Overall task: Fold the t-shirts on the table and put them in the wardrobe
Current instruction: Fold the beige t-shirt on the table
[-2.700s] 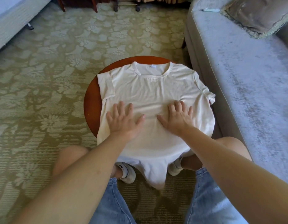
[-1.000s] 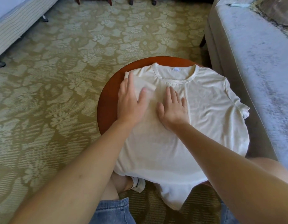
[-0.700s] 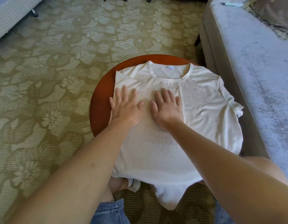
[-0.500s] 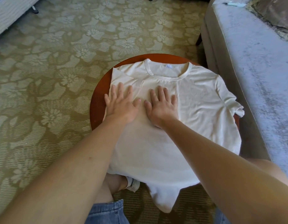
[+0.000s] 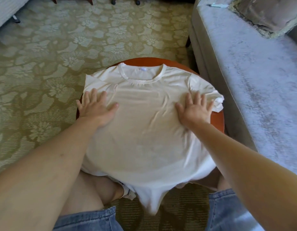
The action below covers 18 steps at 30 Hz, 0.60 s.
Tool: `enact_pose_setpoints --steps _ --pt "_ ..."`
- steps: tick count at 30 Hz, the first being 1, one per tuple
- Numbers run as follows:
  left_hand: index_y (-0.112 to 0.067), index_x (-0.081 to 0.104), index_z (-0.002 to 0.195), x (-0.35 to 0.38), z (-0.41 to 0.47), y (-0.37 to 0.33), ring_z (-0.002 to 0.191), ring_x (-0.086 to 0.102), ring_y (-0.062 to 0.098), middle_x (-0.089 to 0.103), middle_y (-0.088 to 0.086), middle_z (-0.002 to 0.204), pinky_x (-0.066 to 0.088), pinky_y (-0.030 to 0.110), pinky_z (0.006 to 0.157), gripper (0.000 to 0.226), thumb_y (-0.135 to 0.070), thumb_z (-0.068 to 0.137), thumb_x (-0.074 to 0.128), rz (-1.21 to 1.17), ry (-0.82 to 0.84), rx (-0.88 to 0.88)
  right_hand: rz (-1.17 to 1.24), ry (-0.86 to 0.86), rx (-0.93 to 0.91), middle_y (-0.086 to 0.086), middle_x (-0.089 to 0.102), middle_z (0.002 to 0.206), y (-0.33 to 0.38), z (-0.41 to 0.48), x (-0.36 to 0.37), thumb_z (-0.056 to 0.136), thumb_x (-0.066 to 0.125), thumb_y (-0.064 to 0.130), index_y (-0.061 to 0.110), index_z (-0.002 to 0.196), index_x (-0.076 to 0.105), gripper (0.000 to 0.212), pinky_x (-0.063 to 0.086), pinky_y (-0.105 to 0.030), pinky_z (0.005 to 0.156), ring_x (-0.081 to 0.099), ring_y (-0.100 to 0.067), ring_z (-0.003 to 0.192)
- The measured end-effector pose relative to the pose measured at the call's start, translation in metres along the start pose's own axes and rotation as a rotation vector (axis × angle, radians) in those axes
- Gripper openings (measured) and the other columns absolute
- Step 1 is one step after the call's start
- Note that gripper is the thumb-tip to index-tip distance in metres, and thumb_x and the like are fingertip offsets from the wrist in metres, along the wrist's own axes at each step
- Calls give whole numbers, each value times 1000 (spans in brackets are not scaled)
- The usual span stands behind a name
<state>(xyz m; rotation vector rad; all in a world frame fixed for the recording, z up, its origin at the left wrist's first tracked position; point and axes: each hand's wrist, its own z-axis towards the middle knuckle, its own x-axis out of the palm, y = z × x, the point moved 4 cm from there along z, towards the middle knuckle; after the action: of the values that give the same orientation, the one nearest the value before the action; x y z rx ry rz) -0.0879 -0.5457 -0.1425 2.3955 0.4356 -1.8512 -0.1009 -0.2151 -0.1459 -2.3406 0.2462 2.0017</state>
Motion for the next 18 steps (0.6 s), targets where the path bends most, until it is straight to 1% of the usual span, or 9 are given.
enact_pose_setpoints --steps 2,4,6,8,10,12,14,16,18 --pt "-29 20 152 -6 0 -2 150 -7 24 1 1 163 -5 56 118 76 -73 90 23 -8 -15 -26 25 -62 102 -14 1 163 -29 6 -4 96 18 64 22 155 17 73 -5 -60 116 -5 -33 150" --pt "-23 28 149 -10 -1 -11 149 -3 26 9 4 160 -2 58 118 78 -73 90 23 16 -54 -70 84 -36 149 -14 3 163 -51 10 -4 96 20 63 22 154 18 71 1 -60 117 -3 -34 149" --pt "-18 23 152 -9 -4 -35 150 -10 26 -2 6 163 -4 56 119 78 -68 92 25 33 -83 -78 144 28 126 -13 2 163 -59 11 1 96 21 63 24 155 16 71 6 -59 117 -4 -34 149" --pt "-20 18 153 -4 -11 -77 150 -12 27 -9 5 163 -6 54 118 71 -61 96 27 51 -111 17 190 30 95 -13 -1 163 -58 9 5 97 21 63 25 155 14 70 5 -56 118 -6 -34 149" --pt "-25 16 154 5 -22 -129 150 -9 26 -8 3 164 -5 53 117 66 -56 97 30 29 -116 157 290 -61 49 -11 -1 163 -58 7 4 99 25 57 24 154 15 66 5 -53 119 -3 -32 149" --pt "-28 13 154 14 -31 -180 150 -8 25 -9 2 164 -5 52 118 65 -54 98 33 -19 -98 283 497 -224 62 -12 8 162 -67 5 -2 101 31 45 17 153 20 60 14 -50 119 11 -31 148" --pt "-29 7 156 25 -37 -218 150 -12 23 -14 1 163 -6 52 118 67 -55 99 30 -34 -46 353 727 -325 208 -14 21 157 -88 8 -7 102 34 39 11 151 24 58 27 -46 115 27 -32 142" --pt "-29 3 156 37 -38 -241 150 -14 23 -15 1 163 -6 53 118 67 -57 99 26 -19 -9 371 881 -233 385 -14 34 151 -107 16 -7 103 35 41 10 150 28 57 34 -41 107 39 -32 135" --pt "-30 2 156 47 -40 -248 150 -12 24 -12 2 164 -7 54 118 66 -59 99 20 13 -36 365 936 -110 440 -13 50 140 -119 25 -6 102 38 41 11 142 43 50 38 -37 102 47 -31 129"
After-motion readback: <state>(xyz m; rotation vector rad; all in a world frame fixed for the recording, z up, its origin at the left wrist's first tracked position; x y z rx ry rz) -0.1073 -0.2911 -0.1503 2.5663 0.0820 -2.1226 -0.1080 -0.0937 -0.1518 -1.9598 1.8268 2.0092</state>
